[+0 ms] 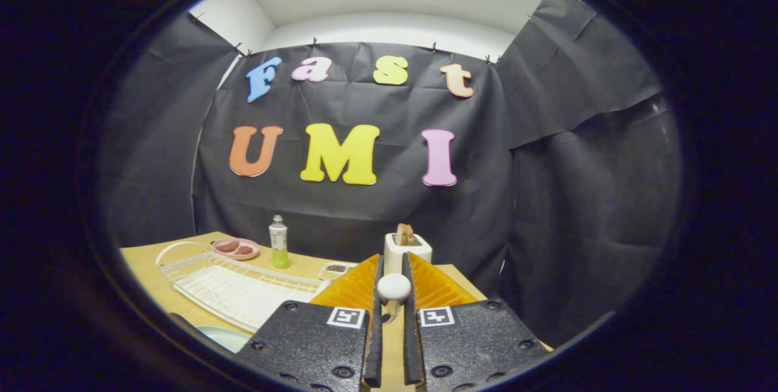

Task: Take the plate from the dish rack, then take the spoon from the basket and place it into the plate.

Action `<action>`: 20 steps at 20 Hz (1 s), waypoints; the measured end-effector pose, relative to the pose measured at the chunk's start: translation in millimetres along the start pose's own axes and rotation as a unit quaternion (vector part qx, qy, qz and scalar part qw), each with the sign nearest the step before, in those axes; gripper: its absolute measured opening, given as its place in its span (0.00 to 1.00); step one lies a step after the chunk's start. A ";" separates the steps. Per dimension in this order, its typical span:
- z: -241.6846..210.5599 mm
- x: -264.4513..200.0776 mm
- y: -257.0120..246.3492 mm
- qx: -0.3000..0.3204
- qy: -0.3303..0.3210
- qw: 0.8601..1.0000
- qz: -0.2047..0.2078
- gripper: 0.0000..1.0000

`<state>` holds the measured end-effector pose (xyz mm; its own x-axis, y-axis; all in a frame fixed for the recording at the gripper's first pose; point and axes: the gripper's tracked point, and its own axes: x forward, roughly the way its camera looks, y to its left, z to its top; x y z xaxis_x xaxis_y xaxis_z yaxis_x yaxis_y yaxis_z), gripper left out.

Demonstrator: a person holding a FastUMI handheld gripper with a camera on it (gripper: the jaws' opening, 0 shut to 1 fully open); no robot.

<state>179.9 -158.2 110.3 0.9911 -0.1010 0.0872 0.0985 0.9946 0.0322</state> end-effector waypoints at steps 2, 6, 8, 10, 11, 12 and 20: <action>-7.5 -19.5 35.1 0.005 0.004 1.000 0.025 0.19; -36.8 -49.2 101.6 0.008 0.026 0.997 0.071 0.19; -54.0 -59.6 129.7 0.007 0.043 0.995 0.085 0.19; -78.7 -66.8 145.8 0.016 0.076 0.994 0.078 0.19; -91.5 -69.0 155.6 0.025 0.096 0.992 0.077 0.19; -102.4 -70.5 163.3 0.032 0.114 0.990 0.077 0.19; -145.7 -89.6 194.4 0.049 0.171 0.981 0.079 0.20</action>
<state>123.3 47.5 -36.4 0.9673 0.0848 -0.2389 -0.0513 0.9884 0.1431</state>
